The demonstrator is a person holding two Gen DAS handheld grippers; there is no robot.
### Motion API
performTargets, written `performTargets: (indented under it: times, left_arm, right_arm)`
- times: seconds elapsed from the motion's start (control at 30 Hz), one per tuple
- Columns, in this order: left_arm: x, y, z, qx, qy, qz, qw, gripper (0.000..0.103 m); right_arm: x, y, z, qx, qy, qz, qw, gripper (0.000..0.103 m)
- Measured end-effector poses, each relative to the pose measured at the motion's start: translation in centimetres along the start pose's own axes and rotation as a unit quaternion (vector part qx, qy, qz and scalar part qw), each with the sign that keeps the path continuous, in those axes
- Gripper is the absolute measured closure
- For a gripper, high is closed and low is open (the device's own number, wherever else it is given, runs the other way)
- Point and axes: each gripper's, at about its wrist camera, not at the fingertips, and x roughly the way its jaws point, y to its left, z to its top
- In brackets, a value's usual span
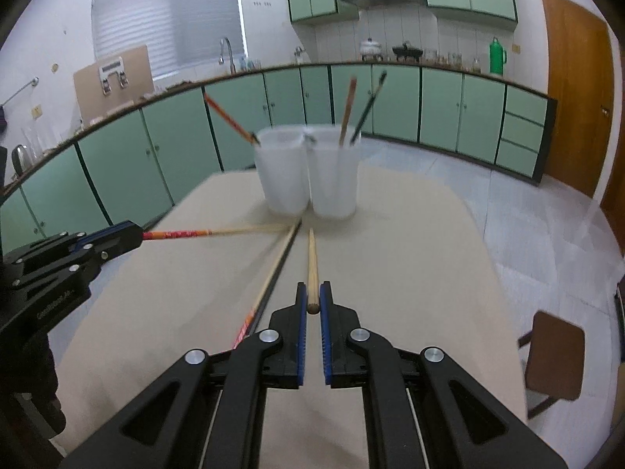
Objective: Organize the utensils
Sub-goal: 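Lift both chopsticks and carry them over the white holder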
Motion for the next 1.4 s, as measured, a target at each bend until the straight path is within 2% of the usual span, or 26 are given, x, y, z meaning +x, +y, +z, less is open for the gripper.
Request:
performTargets:
  times: [0.3, 0.57, 0.73, 0.93, 1.1, 1.27, 1.4]
  left_arm:
    - [-1.0, 0.2, 4.7, 0.013, -0.055, -0.008, 0.9984, 0.098]
    - [-0.7, 0.4, 7.2, 0.008, -0.065, -0.024, 0.9975, 0.098]
    - [-1.1, 0.9, 8.4, 0.004, -0.072, -0.034, 0.9969, 0.098]
    - [-2.3, 0.8, 10.2, 0.006, -0.097, -0.041, 0.9944, 0.098]
    - [-3.1, 0.3, 13.1, 0.017, -0.134, -0.041, 0.9900, 0.098]
    - [-3.7, -0.3, 17.0, 0.020, -0.182, -0.042, 0.9823, 0.098]
    - [-3.0, -0.7, 20.4, 0.020, -0.217, -0.039, 0.9752, 0.098]
  right_arm:
    - [-1.9, -0.4, 6.0, -0.016, -0.038, 0.028, 0.999, 0.097]
    - [-1.7, -0.1, 10.0, -0.045, -0.036, 0.043, 0.997, 0.097]
    - [-2.0, -0.1, 11.3, -0.059, -0.038, 0.045, 0.997, 0.097]
    - [-2.9, 0.1, 13.8, -0.069, -0.056, 0.054, 0.995, 0.097]
    - [-4.5, 0.1, 16.9, -0.075, -0.086, 0.059, 0.992, 0.097]
    - [-6.1, -0.2, 20.3, -0.077, -0.123, 0.051, 0.988, 0.097]
    - [-5.8, -0.3, 22.4, -0.075, -0.137, 0.041, 0.987, 0.097]
